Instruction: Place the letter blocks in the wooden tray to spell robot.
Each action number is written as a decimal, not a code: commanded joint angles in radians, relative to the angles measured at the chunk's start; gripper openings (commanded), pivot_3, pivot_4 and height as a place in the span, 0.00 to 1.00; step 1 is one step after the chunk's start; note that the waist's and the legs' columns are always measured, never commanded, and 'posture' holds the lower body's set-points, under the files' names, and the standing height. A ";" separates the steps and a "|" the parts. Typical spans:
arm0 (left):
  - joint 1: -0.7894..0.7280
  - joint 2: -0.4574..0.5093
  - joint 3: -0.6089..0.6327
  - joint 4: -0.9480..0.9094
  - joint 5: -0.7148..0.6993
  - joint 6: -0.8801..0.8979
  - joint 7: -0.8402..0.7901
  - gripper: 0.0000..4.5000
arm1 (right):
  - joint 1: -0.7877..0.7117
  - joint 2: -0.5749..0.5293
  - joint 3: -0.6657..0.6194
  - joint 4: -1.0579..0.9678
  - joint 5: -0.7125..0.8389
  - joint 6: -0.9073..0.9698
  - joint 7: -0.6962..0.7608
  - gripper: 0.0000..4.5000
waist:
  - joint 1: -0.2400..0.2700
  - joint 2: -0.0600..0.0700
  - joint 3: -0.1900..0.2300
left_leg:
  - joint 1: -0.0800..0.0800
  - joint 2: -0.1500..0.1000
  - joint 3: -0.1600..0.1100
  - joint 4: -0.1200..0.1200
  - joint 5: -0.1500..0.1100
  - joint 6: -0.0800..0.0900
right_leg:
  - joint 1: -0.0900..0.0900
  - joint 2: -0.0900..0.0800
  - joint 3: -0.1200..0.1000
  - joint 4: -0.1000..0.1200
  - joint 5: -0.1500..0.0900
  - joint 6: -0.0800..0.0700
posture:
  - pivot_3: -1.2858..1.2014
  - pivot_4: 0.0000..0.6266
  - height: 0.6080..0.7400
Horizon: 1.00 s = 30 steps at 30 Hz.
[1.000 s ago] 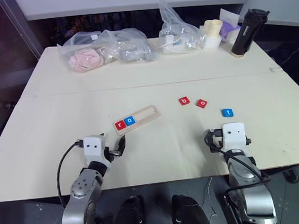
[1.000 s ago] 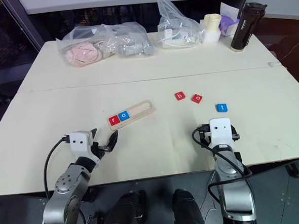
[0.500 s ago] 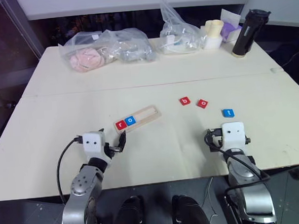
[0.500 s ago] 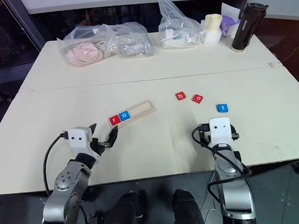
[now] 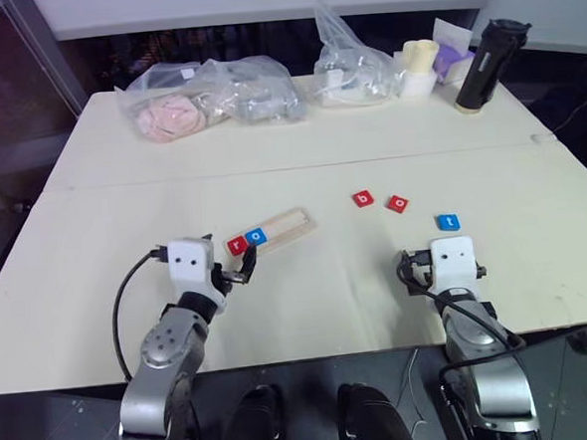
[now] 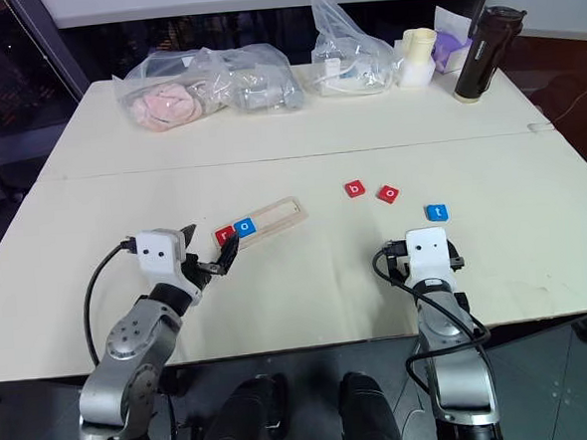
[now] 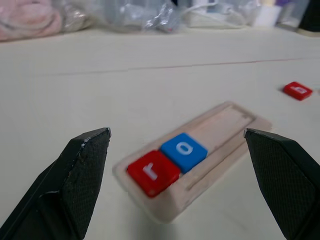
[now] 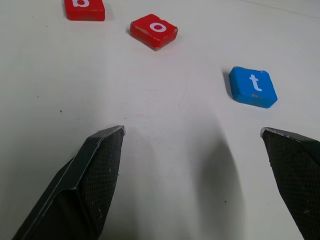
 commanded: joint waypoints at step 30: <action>-0.776 0.404 -0.113 1.459 0.113 -0.661 -1.169 1.00 | -0.108 -0.400 0.021 -0.320 0.424 0.239 0.520 0.98 | 0.002 -0.002 0.001 | 0.002 0.000 0.001 0.000 0.000 0.001 | 0.002 -0.004 0.000 -0.001 0.000 0.000 | 0.52 0.24 0.98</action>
